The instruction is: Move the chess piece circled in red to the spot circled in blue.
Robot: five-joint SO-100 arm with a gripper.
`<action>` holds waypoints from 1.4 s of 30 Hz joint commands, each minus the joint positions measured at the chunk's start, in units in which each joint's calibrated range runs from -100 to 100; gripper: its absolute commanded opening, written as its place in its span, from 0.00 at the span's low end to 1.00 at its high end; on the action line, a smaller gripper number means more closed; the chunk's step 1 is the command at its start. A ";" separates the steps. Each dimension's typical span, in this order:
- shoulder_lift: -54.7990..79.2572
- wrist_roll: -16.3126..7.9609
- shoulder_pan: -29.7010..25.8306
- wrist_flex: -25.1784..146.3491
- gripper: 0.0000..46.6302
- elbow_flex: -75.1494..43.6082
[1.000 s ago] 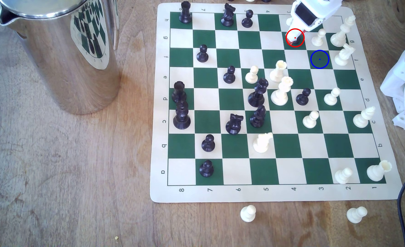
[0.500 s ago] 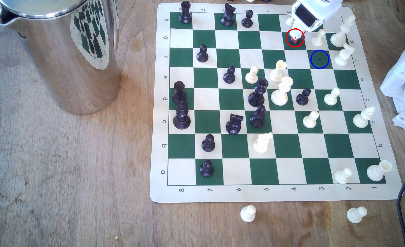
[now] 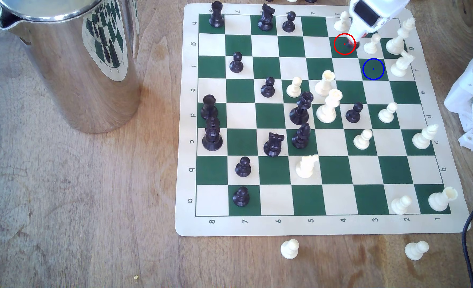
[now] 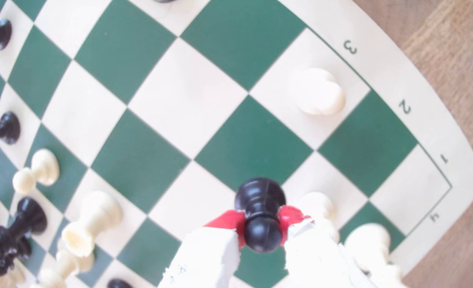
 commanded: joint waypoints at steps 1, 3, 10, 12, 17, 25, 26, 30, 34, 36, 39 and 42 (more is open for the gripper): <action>-9.91 -0.63 -0.71 4.42 0.01 -4.19; -11.95 -0.73 -1.25 4.66 0.01 -2.20; -20.36 -1.42 -2.98 7.04 0.01 4.60; -23.07 -1.61 -3.52 8.02 0.01 6.78; -26.64 -1.95 -4.46 7.04 0.01 13.85; -27.57 -2.20 -4.38 2.86 0.01 20.65; -27.40 -2.25 -4.38 2.62 0.01 20.74; -24.94 -2.30 -4.38 0.73 0.01 21.74; -21.29 -2.30 -3.76 -2.63 0.01 23.19; -20.36 -2.30 -3.68 -3.69 0.01 23.46; -19.25 -2.25 -3.44 -4.75 0.01 23.46; -16.79 -1.90 -2.82 -5.98 0.01 23.28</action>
